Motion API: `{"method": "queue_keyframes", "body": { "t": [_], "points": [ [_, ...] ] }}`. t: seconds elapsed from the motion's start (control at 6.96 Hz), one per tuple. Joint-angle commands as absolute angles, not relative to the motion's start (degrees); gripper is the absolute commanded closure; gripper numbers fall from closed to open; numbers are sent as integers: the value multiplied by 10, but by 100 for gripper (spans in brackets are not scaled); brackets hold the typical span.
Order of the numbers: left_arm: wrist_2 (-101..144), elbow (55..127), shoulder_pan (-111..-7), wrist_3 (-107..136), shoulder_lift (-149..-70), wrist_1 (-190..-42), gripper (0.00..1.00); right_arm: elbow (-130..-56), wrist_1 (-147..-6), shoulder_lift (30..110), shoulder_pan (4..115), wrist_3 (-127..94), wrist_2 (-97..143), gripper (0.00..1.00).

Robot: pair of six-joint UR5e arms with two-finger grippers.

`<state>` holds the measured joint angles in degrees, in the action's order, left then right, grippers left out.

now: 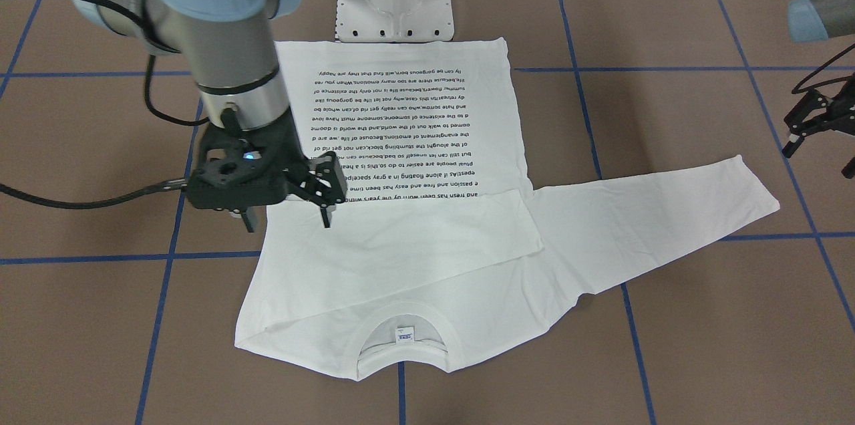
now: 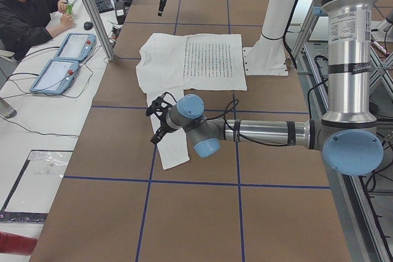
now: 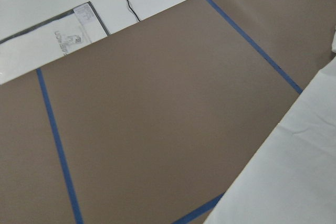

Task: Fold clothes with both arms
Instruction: 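Release the sleeve and lift the right gripper while the left gripper reaches the cuff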

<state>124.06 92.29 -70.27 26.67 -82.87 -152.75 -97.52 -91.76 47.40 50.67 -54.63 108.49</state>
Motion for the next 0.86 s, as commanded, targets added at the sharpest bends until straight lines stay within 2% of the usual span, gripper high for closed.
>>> {"method": "queue_keyframes", "body": {
  "t": [0.0, 0.29, 0.72],
  "points": [
    [1235, 924, -646, 298, -779, -1579, 0, -1064, -920, 579, 564, -450, 1137, 0],
    [1154, 908, -569, 295, -765, -1588, 0, -1074, -918, 590, 570, -448, 1145, 0],
    [1114, 842, -541, 294, -788, -1590, 1, -1075, -915, 596, 570, -448, 1144, 0]
  ]
}}
